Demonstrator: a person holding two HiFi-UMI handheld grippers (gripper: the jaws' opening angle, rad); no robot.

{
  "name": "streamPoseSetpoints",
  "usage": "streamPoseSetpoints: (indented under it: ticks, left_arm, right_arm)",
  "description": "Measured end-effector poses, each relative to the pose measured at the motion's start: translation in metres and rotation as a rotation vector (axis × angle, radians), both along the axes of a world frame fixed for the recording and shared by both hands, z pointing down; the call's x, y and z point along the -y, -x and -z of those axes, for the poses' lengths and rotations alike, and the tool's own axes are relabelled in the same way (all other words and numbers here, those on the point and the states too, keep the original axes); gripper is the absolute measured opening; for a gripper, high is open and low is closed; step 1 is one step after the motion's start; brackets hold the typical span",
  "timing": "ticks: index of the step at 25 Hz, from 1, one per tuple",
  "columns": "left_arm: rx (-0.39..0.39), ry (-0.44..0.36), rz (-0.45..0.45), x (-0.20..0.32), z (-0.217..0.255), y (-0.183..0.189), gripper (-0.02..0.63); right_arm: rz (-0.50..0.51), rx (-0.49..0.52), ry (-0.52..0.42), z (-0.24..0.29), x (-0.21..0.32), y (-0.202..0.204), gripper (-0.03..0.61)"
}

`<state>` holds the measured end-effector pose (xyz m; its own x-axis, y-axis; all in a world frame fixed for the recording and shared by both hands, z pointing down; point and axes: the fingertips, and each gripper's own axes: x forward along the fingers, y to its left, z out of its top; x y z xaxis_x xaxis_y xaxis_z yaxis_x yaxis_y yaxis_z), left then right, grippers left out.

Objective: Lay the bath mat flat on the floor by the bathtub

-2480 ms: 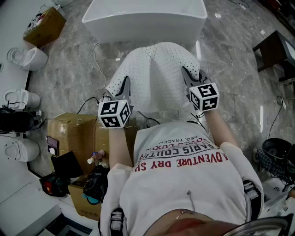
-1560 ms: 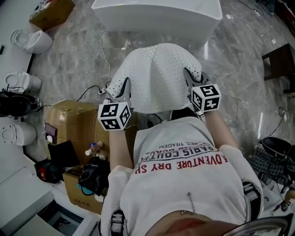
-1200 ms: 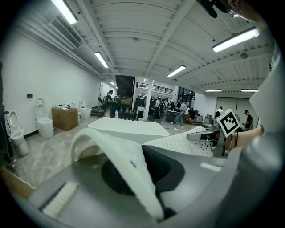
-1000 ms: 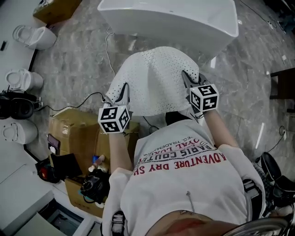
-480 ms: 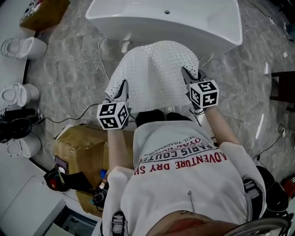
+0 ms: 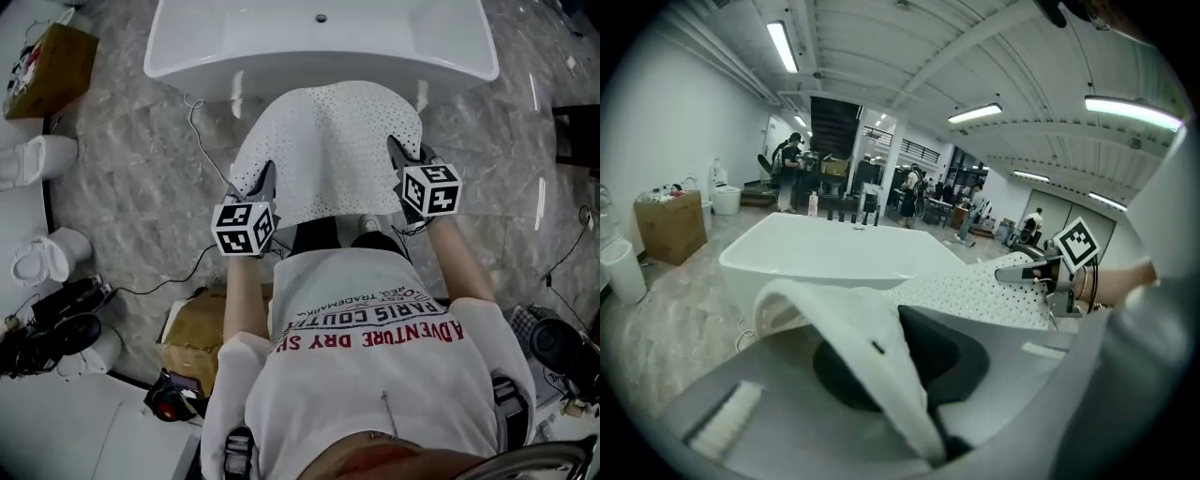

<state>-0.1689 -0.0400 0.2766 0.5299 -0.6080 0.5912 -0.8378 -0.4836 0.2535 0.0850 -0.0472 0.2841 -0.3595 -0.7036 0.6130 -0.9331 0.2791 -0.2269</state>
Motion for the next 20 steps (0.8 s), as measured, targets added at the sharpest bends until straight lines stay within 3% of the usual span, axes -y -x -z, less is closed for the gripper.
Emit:
streamPoseSetpoints:
  ticks: [5,10,20]
  left_arm:
    - [0.007,0.04,-0.046,0.057,-0.035,0.014,0.02]
    - [0.005,0.092,-0.044,0.09,-0.091,0.014,0.02]
    - [0.002,0.09,-0.048,0.125,-0.274,-0.01,0.02]
  right_arm:
    - [-0.07,-0.01,0.03,-0.035,0.032,0.005,0.018]
    - [-0.053,-0.051,0.087,-0.085,0.059,0.014,0.018]
    - [0.025,-0.127,0.092,-0.265,0.082,0.001,0.018]
